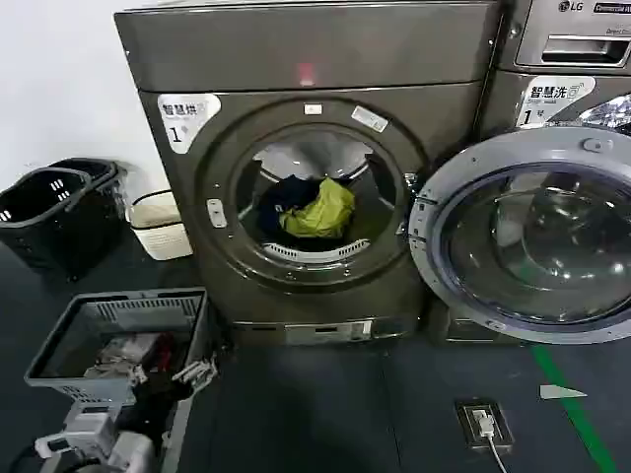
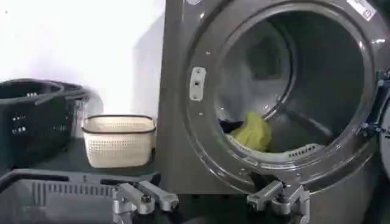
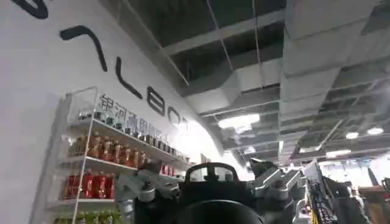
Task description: Grasp the clothes from the dryer.
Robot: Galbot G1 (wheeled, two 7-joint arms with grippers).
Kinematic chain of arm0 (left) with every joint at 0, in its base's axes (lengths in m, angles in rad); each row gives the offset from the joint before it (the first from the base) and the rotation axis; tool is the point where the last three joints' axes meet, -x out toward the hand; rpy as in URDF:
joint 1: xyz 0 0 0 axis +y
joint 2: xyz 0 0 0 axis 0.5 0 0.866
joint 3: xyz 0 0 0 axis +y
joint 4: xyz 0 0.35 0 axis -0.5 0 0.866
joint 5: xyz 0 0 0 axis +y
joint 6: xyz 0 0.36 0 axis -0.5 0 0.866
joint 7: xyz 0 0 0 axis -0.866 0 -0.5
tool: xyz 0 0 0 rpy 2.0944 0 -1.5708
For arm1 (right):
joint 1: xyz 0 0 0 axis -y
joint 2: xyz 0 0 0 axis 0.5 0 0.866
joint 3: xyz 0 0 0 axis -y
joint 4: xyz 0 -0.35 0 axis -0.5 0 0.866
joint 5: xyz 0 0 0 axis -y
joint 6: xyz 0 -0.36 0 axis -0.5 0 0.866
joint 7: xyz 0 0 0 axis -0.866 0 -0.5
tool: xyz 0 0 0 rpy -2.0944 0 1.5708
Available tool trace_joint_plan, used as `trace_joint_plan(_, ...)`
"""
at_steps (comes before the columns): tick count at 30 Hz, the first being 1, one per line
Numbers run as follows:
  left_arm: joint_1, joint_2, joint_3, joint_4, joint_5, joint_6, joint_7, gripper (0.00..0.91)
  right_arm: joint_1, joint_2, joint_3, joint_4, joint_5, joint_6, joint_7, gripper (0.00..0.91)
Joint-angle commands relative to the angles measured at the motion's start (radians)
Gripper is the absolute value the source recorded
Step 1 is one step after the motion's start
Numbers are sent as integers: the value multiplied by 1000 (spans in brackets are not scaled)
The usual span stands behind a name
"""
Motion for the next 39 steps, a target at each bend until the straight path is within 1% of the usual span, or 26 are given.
trace_joint_plan(1, 0, 1, 1, -5, 1, 0, 3, 907, -1, 0, -1, 5, 32, 13, 7, 907)
trace_joint_plan(3, -3, 3, 3, -7, -1, 0, 5, 907, -5, 3, 0, 6, 39, 31, -14, 907)
trace_joint_plan(5, -7, 0, 9, -9, 0, 0, 6, 907, -7, 3, 7, 12, 54, 35, -14, 907)
trace_joint_plan(13, -5, 1, 10, -21, 1, -1, 7, 907, -16, 7, 35, -4, 54, 33, -7, 907)
trace_joint_plan(39, -3, -5, 17, -29, 2, 0, 17, 907, -5, 11, 32, -2, 57, 32, -31, 907)
